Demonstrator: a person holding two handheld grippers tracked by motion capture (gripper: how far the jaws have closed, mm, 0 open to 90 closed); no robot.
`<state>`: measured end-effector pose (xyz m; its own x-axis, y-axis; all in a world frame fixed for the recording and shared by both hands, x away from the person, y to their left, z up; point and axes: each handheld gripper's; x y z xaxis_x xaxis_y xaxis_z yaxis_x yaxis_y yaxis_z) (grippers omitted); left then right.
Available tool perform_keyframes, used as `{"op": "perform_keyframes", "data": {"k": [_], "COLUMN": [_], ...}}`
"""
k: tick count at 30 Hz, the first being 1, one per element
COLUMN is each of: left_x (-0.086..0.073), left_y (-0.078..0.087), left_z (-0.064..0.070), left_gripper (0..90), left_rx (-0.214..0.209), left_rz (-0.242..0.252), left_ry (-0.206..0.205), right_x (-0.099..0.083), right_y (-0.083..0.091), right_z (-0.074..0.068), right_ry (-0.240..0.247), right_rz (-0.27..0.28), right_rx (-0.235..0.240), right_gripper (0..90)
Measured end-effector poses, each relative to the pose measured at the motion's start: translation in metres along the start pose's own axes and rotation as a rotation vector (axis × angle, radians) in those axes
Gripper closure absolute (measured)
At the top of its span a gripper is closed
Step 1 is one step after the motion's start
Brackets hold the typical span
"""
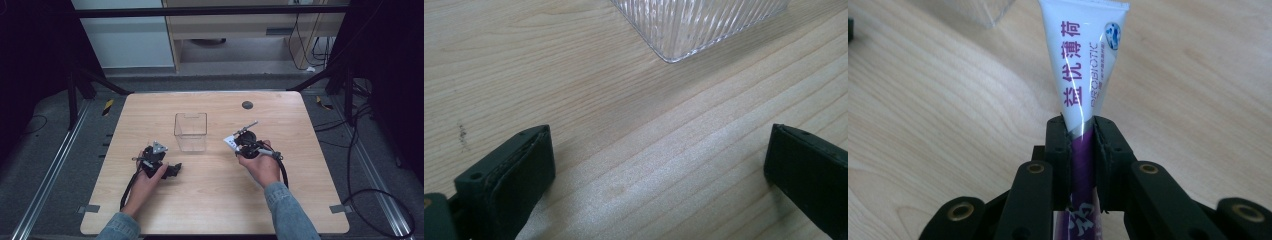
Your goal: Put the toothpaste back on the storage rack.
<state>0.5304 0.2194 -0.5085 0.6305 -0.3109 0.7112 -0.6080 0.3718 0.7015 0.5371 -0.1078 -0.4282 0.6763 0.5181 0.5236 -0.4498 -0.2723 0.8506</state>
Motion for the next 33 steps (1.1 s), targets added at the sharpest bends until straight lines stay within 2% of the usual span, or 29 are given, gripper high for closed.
{"op": "perform_keyframes", "data": {"k": [4, 9, 11, 13, 23, 25, 33], "left_x": [0.0, 0.0, 0.0, 0.0, 0.0, 0.0, 0.0], "left_y": [0.0, 0.0, 0.0, 0.0, 0.0, 0.0, 0.0], "left_z": [0.0, 0.0, 0.0, 0.0, 0.0, 0.0, 0.0], "left_gripper": [0.0, 0.0, 0.0, 0.0, 0.0, 0.0, 0.0], "left_rx": [0.0, 0.0, 0.0, 0.0, 0.0, 0.0, 0.0], "left_rz": [0.0, 0.0, 0.0, 0.0, 0.0, 0.0, 0.001], "left_ry": [0.0, -0.001, 0.0, -0.001, 0.0, 0.0, 0.0], "right_x": [0.007, 0.014, 0.016, 0.02, 0.028, 0.033, 0.05], "right_y": [0.006, 0.011, 0.013, 0.015, 0.019, 0.023, 0.033], "right_z": [0.006, 0.012, 0.012, 0.012, 0.017, 0.018, 0.013], "right_ry": [-0.009, -0.043, -0.043, -0.041, -0.072, -0.084, -0.087], "right_rz": [0.042, 0.106, 0.122, 0.163, 0.25, 0.293, 0.355], "right_rx": [-0.01, -0.012, -0.017, -0.014, -0.032, -0.035, -0.038], "right_gripper": [78.4, 78.4, 78.4, 78.4, 78.4, 78.4, 78.4]}}
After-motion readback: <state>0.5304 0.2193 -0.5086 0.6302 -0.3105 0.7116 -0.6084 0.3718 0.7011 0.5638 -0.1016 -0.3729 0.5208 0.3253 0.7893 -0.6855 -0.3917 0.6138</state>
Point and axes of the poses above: each handheld gripper's, and its own axes: y roughly backward along the jaws, x roughly out of its top, z roughly to its right, and after that the axes turned 5 degrees about y, right-handed
